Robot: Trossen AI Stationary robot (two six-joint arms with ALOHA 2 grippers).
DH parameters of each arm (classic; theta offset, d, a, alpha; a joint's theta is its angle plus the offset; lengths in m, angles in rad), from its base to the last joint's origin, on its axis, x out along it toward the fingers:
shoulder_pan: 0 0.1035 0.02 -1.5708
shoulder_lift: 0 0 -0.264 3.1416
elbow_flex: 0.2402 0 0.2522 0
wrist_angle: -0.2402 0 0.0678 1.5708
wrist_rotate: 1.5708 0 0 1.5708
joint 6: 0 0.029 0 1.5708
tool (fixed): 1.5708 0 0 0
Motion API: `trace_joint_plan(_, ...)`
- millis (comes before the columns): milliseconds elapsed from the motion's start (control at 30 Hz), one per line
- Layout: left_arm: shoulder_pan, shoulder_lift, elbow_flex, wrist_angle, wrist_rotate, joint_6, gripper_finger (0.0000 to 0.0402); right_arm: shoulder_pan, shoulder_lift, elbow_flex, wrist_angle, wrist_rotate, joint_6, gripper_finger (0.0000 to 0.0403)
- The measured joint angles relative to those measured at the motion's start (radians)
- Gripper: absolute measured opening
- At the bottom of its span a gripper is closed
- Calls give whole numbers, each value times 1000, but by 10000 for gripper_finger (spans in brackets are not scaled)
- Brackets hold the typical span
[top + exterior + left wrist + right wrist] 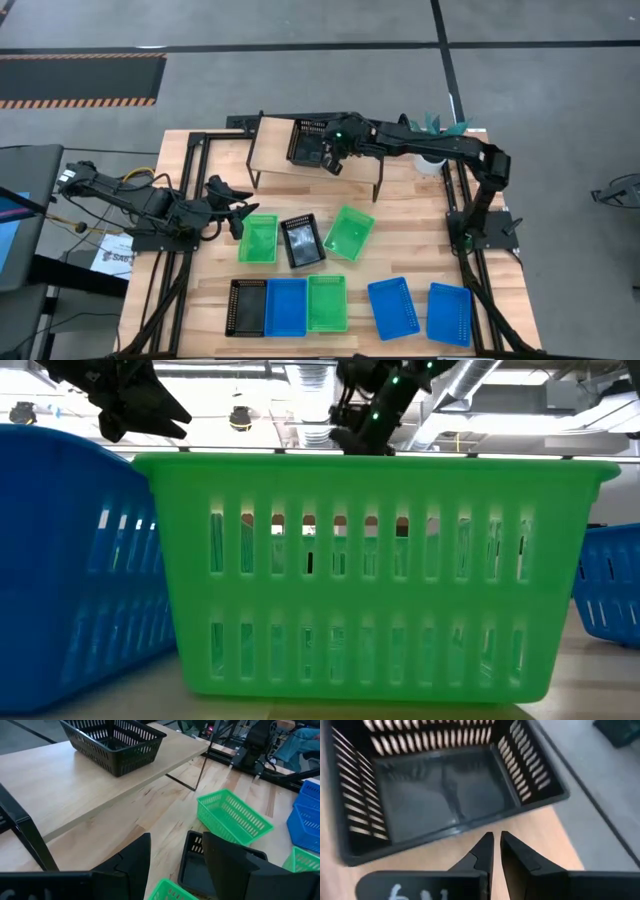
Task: Stack baskets on shelf by color
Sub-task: Adjust the black bin on the shelf, then stack the top black bin on the black bin
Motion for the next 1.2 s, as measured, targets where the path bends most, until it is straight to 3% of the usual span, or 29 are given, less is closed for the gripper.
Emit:
trace_joint_plan(300, 0, 0, 0, -1, 2, 0, 167, -22, 117, 13, 177, -8, -58, 56)
trace_joint_plan(633, 0, 0, 0, 0, 0, 2, 167, 2, 280, 200, 187, -94, -87, 56)
trace_joint_plan(867, 0, 0, 0, -1, 3, -1, 167, 29, 316, 319, 68, -83, -105, 56)
trace_joint_plan(1200, 0, 0, 0, 0, 5, -4, 167, 89, 218, 356, -206, -96, -10, 56)
